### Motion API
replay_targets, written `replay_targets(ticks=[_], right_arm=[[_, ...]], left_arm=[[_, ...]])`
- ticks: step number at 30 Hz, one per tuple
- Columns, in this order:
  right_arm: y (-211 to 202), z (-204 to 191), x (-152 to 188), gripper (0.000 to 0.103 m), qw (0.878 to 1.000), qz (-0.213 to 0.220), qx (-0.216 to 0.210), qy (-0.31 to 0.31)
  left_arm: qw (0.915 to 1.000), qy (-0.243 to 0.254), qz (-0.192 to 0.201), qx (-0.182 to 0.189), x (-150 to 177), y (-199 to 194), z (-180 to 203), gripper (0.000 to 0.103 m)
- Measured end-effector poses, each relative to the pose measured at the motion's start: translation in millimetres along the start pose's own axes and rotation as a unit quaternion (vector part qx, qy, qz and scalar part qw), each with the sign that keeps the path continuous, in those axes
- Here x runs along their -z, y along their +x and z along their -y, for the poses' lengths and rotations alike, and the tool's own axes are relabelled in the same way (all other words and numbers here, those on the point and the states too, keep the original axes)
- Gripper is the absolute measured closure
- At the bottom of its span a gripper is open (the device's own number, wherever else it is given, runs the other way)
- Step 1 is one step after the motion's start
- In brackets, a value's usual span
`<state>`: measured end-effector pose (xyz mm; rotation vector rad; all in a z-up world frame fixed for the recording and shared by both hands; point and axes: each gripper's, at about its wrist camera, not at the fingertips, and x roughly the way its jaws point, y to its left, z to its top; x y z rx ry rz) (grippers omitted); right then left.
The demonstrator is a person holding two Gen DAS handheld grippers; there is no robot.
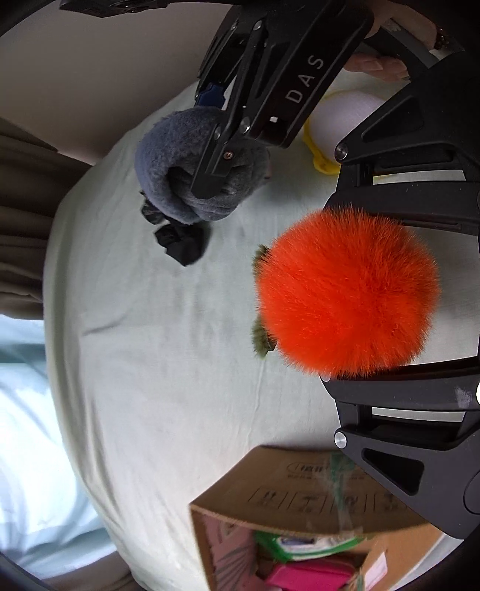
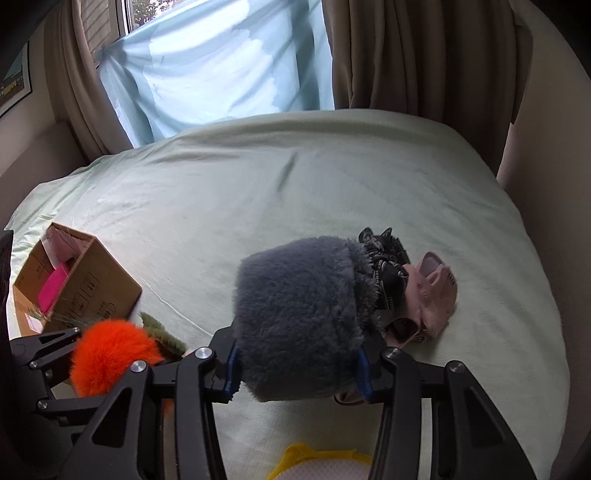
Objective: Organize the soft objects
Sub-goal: 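Grasp the orange pompom with the left tool while the right tool grasps the grey fluffy item, then carry the orange pompom and grey fluffy item over the box and release them inside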
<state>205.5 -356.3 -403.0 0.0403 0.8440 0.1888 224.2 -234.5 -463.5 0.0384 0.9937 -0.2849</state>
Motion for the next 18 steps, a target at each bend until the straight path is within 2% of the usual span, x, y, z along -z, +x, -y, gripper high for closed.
replay_targets(ticks=[8,18], right_arm=[[-63.7,-8.3,-27.3,0.059,1.0,0.025,0.016,0.003],[-171.9,-38.6,-66.6,0.059,0.998,0.051,0.038,0.016]], left_arm=[[0.9994,0.001,0.035,0.008,-25.9,-63.0,4.7,0.072],[0.9969,-0.019,0.076,0.012,-57.4,-181.4,-5.8,0.072]])
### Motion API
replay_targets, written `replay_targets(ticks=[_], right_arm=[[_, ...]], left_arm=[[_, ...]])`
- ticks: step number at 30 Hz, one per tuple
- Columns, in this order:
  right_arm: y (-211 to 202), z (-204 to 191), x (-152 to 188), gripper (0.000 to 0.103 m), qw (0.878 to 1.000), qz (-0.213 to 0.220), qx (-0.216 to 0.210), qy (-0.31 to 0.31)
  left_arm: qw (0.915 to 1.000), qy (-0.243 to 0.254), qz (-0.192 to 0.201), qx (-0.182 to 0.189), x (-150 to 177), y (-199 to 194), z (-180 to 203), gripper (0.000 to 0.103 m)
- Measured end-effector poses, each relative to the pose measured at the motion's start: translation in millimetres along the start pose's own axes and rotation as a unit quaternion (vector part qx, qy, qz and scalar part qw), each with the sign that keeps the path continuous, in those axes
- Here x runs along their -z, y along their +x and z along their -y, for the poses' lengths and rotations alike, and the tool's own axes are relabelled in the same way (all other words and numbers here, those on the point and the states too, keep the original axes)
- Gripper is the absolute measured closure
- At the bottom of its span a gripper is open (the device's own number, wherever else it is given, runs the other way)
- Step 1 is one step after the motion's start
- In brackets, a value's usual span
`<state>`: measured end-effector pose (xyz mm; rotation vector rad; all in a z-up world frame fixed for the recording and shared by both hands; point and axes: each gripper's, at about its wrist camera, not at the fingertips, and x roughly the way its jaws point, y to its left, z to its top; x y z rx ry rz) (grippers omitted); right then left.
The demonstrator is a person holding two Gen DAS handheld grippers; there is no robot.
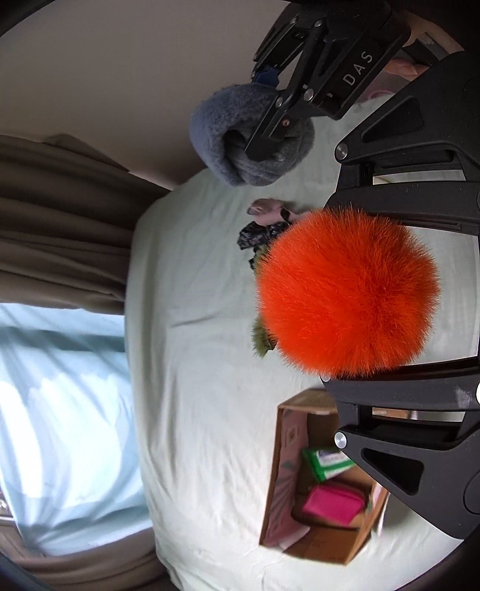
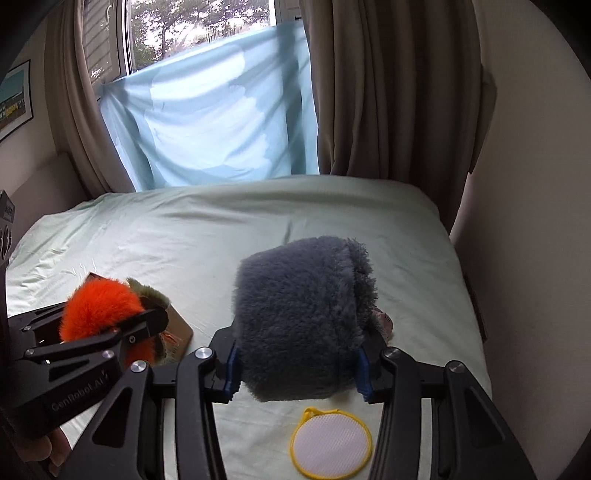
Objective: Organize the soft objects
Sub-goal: 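Carry the orange pompom and grey fluffy item over the box and release them inside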
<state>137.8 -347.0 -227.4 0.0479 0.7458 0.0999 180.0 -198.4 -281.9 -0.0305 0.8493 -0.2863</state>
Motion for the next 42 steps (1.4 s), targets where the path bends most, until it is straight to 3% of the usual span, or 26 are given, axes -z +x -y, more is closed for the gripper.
replay_targets(ticks=[7,11,21,31,38,42], right_arm=[[-53.9,-32.4,-33.1,0.059,0.999,0.016,0.014,0.028],[-76.3,-72.4,-45.7,0.059,0.999,0.024,0.019,0.036],[-67.1,-200.6,-57.0,0.059,0.998,0.019,0.017,0.058],[-5.4,-284.3,-65.4,0.059,0.994,-0.034,0.002,0.106],[49.4,-302.7,-51.1,0.059,0.988,-0.097,0.005,0.118],[91.6,-296.0,-40.5,0.059,0.978,-0.154,0.012,0.143]], left_arm=[[0.9995,-0.023,0.02,0.01,-24.5,-68.9,-32.3,0.072],[0.999,-0.027,0.031,0.017,-38.3,-103.4,-66.5,0.072],[0.9994,-0.027,0.015,0.015,-54.5,-136.3,-191.4,0.072],[0.9989,-0.032,-0.034,-0.002,-55.2,-116.4,-307.7,0.072],[0.9957,-0.038,-0.085,-0.005,-48.8,-75.5,-346.6,0.072],[0.9922,-0.044,-0.117,-0.005,-41.0,-43.5,-359.6,0.072]])
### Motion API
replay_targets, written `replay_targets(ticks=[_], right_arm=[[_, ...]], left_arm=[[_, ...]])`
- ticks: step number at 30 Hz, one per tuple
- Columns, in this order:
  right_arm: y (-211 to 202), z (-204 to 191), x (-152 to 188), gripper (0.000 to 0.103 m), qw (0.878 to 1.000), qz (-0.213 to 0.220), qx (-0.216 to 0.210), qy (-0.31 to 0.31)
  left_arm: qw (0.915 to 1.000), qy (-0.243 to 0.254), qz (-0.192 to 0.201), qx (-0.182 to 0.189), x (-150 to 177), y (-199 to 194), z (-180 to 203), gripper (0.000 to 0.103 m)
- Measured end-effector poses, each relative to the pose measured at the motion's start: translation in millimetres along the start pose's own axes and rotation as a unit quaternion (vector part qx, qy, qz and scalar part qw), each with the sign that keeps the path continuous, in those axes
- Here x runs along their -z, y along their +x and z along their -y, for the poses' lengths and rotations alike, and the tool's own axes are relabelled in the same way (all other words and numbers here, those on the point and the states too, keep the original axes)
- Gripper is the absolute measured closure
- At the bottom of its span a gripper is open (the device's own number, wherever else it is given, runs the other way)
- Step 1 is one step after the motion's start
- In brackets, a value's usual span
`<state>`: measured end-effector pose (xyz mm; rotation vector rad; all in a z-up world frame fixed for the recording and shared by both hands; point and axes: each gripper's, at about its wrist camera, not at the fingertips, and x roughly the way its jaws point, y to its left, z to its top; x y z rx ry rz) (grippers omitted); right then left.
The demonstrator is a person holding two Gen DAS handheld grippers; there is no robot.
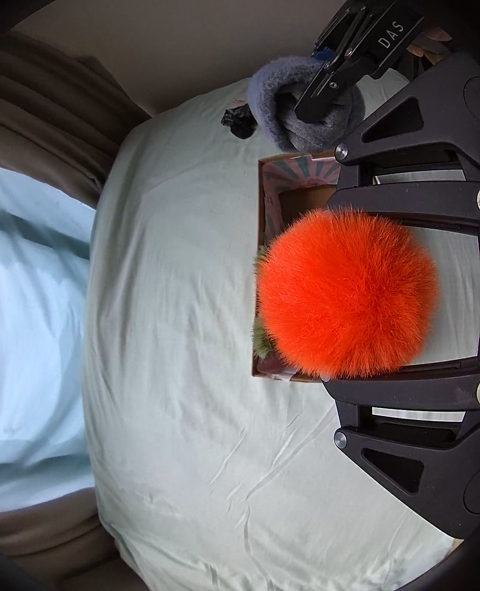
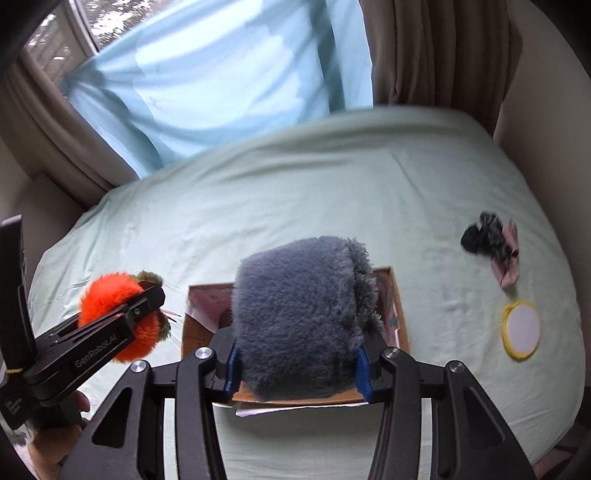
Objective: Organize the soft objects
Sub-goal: 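Carry the orange pompom and grey fluffy item over the box and release them inside, then lift both tools away from the box and pull back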
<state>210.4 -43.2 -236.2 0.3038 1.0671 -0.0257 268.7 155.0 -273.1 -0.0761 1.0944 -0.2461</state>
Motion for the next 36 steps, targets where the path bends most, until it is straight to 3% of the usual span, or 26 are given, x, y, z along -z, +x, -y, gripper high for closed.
replay_targets(ticks=[8,16,23,25,27,28,29,30,36], right_arm=[[81.8,35.2,-7.1,0.059,0.992,-0.099,0.003,0.077],[156.4,53.7,-14.5,0.059,0.978,-0.183,0.027,0.099],[178.1,55.2,-18.8,0.058,0.973,-0.211,0.02,0.089],[181.1,57.6,-19.3,0.056,0.972,-0.215,0.017,0.089],[186.3,58.1,-19.2,0.048,0.97,-0.223,0.017,0.09],[186.2,58.2,-18.7,0.033,0.971,-0.222,0.017,0.092],[186.1,58.5,-17.9,0.011,0.971,-0.219,0.016,0.093],[186.0,57.0,-17.8,0.001,0.972,-0.218,0.015,0.09],[182.4,48.7,-16.5,0.0,0.973,-0.222,0.027,0.046]], left_arm=[[0.9956,0.01,-0.093,0.009,-4.1,83.2,-0.5,0.072],[0.9798,0.072,-0.186,0.01,7.7,157.0,22.4,0.072],[0.9709,0.106,-0.214,0.004,19.4,176.1,35.0,0.072],[0.9711,0.111,-0.211,0.009,19.7,174.1,37.6,0.059],[0.9728,0.127,-0.194,0.008,18.5,168.6,43.7,0.001],[0.9734,0.134,-0.186,-0.002,17.8,165.3,45.2,0.0],[0.9748,0.139,-0.174,-0.012,17.3,161.5,46.2,0.0],[0.9745,0.143,-0.172,-0.015,16.6,160.1,46.6,0.0],[0.9734,0.125,-0.192,0.001,19.7,162.5,36.9,0.0]])
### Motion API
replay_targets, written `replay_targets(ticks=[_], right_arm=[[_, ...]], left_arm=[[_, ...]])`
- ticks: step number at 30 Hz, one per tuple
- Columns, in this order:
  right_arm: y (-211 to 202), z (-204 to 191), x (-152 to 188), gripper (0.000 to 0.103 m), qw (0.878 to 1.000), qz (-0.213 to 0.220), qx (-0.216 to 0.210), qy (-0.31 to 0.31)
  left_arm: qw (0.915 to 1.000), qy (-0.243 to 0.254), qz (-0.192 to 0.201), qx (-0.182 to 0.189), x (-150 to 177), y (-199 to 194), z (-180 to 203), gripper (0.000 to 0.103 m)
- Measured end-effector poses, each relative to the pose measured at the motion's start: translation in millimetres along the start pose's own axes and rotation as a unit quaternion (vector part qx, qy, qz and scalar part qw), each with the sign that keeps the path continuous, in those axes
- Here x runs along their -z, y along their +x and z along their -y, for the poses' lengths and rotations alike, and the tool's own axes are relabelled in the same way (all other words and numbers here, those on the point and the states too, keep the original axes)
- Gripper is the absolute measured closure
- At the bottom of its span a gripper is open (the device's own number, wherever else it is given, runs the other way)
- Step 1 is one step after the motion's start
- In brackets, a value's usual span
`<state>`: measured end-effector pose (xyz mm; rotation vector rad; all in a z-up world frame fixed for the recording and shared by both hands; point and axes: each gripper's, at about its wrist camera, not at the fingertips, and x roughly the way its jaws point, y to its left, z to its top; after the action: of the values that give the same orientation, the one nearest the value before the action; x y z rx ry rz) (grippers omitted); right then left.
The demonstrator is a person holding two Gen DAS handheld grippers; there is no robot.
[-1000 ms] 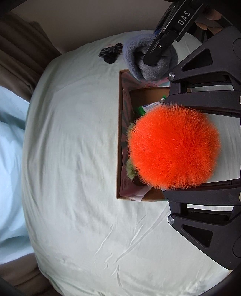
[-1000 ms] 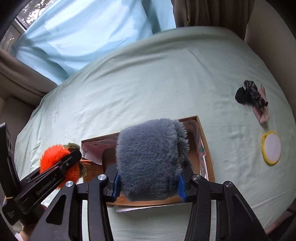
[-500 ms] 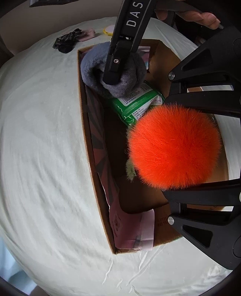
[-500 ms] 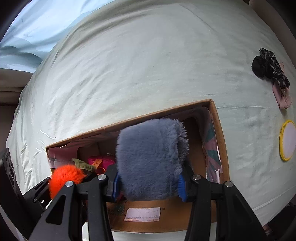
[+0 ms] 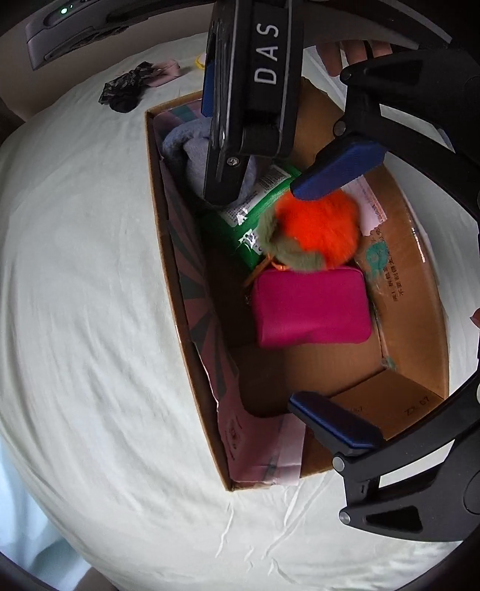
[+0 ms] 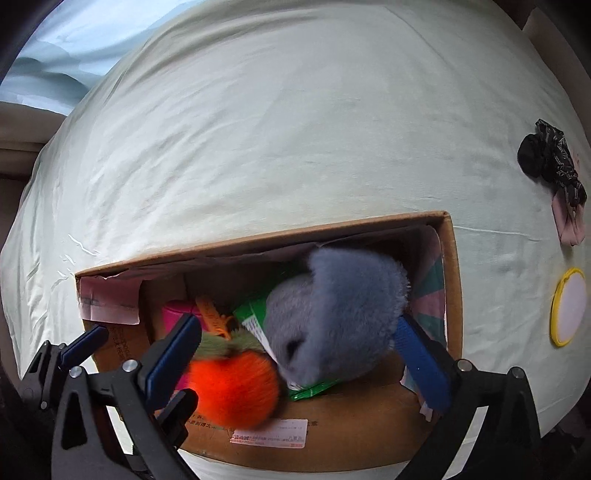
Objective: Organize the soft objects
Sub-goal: 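Lift both tools away from the box and pull back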
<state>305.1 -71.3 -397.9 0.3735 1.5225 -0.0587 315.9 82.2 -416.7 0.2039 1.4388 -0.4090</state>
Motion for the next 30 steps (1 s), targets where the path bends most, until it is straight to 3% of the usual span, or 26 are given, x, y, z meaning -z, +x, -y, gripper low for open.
replay_targets(ticks=[9,15,30], right_arm=[[-18.9,-8.6,3.3,0.0,1.0,0.021,-0.006,-0.01],[-44.0,-21.3,15.8,0.0,0.999,0.033,0.01,-0.039],[-176.6,-48.8,88.8,0.0,0.984,0.157,0.005,-0.084]], left_arm=[[1.0,-0.005,0.006,-0.003,7.4,-13.2,1.1,0.0],[0.9994,-0.007,0.03,-0.016,16.0,-42.4,-1.2,0.0],[0.9891,-0.02,0.144,-0.025,72.5,-175.6,9.2,0.0]])
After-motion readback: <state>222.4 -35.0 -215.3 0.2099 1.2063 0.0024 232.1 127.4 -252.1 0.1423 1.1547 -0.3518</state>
